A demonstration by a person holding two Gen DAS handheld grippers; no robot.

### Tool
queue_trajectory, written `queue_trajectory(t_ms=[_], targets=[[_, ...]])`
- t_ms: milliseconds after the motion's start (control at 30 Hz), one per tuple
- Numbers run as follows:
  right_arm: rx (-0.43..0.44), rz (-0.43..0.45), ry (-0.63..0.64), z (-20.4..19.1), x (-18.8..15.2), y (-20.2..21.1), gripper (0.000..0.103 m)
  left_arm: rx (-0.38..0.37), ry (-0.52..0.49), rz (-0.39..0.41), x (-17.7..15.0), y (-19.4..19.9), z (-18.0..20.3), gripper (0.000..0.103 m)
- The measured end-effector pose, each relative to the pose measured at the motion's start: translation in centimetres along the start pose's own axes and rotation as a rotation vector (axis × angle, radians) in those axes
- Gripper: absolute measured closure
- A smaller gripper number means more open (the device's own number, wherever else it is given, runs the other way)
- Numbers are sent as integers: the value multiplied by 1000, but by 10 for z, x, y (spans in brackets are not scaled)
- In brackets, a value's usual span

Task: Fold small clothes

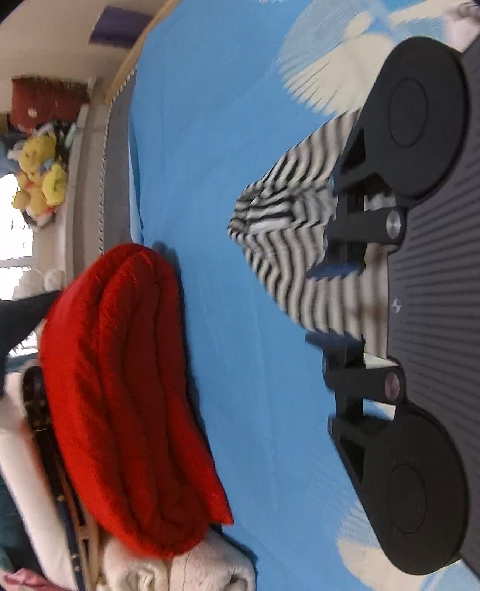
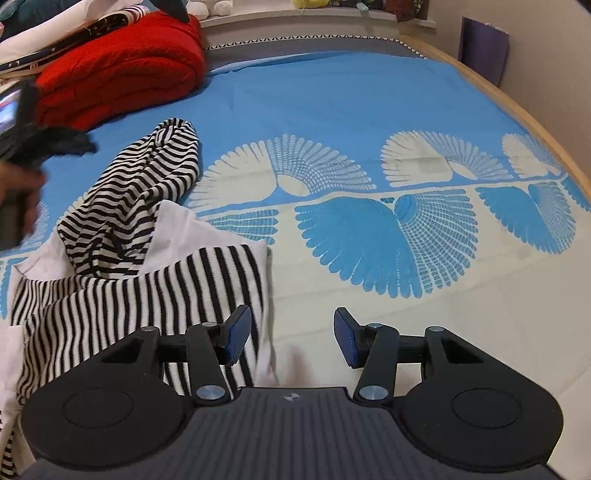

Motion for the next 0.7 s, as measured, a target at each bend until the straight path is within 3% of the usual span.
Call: queue_trajectory(t_ms=[67,100,133,233,300,333,367,433,533,700], targets=[[3,-12,-8,2,0,-5,51,31,32,-17,17,-32,-3,29],[1,-16,-12,4,-1,-7,51,38,49,-36,22,-46,-5,24],[-3,-21,-13,4,-1,-9,51,36,66,-77,27,-65,-7,20],[-7,-32,-5,4,-1,-15,51,87,107,-157,31,-103,-18,20],[-5,-40,5,1,0,-19,51,34,158,-221,26,-121,-22,28],[-2,-43,7,-1,1,-20,51,-20,194,-206,27,-122,-22,47],[0,-44,9,-2,2,-21,51,-57,200,-199,30,-122,-20,76],[2,-47,17,-8,4,-22,51,-81,144,-200,35,-117,-10,97],[20,-50,16,-15,5,-22,51,-79,21,-166,39,-94,7,98],[34,-38,-9,-18,9,-15,51,-155,-48,-75,35,-31,13,98]])
Point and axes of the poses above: each gripper's, at about its wrist camera, not at the fingertips, and y roughly against the way its jaws point, z to its right, x to its top, the point moved 9 cm from there along -y, roughly the way its jaws point, and after that the axes turned 12 degrees about -z, right-handed, at the moved point
